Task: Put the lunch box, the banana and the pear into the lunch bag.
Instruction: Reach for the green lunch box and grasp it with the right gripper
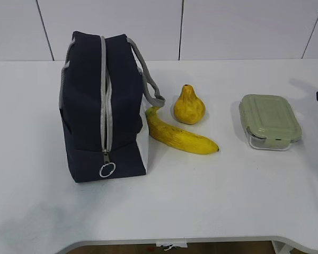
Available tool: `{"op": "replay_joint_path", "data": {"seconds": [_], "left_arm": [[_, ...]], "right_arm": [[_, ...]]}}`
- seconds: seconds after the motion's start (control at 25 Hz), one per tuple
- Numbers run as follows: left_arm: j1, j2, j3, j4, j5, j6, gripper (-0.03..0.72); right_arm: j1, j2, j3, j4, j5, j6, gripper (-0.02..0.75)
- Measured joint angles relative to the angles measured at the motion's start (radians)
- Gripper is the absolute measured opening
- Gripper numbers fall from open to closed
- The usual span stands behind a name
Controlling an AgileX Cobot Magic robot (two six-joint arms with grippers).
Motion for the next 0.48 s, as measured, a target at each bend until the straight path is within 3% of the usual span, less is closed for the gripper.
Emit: {"op": "replay_joint_path", "data": {"seconds": [0.48], "left_arm": [[0.000, 0.000, 0.000, 0.000, 0.000, 0.000, 0.243]], "right_arm": [[0.040, 0.114, -0.002, 0.075, -0.005, -0.095, 0.556]]}}
